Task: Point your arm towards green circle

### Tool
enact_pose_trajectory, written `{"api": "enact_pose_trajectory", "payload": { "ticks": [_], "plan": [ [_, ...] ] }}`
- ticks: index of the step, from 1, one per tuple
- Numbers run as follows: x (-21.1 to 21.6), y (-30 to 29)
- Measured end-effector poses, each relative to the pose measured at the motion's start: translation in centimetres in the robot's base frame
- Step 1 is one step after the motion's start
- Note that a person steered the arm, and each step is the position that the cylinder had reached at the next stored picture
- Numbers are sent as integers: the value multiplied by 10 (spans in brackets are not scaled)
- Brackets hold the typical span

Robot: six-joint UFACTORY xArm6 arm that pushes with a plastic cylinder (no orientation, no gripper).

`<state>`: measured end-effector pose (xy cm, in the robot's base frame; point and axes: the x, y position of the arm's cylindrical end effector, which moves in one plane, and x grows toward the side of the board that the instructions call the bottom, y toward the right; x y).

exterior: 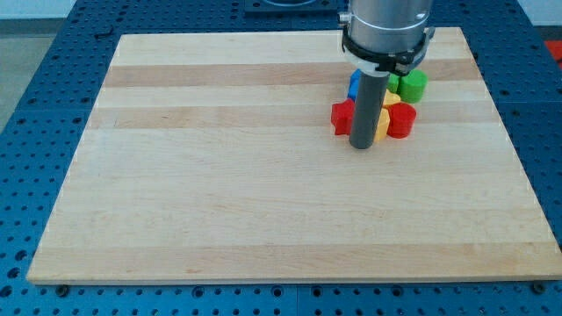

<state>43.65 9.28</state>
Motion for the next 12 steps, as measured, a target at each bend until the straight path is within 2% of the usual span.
{"api": "enact_pose_trajectory", "payload": {
  "ticks": [3,4,6,9,12],
  "plan": [
    [-7,0],
    [11,10],
    [13,83],
    [-71,163],
    [-114,150]
  ]
}}
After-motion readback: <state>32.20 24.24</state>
